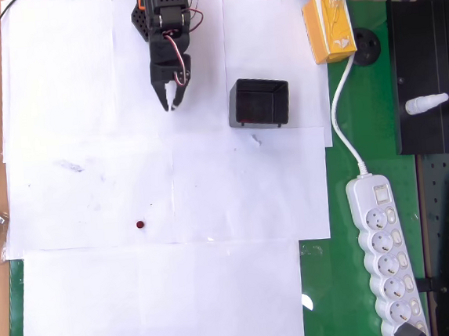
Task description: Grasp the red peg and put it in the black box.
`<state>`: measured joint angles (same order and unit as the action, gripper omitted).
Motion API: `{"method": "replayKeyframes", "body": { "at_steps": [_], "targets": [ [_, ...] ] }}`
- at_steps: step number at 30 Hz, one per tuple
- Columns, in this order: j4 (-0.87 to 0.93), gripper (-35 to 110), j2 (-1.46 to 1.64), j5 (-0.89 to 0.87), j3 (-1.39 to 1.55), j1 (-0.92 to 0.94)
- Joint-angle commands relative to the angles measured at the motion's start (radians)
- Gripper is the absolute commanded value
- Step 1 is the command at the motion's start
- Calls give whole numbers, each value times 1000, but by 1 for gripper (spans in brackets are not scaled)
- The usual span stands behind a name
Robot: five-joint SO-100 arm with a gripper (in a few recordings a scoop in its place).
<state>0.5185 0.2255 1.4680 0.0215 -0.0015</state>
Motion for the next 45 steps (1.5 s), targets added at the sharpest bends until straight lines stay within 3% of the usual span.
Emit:
{"method": "replayKeyframes", "body": {
  "at_steps": [1, 8, 19, 31, 45],
  "targets": [
    [-526, 0, 403, 49, -71, 29],
    [-942, 0, 744, 29, -67, 40],
    [-1307, 0, 1108, -2, -34, 20],
    [-1413, 0, 1494, -17, 279, 32],
    [-1439, 0, 1715, 51, 531, 103]
  ]
}}
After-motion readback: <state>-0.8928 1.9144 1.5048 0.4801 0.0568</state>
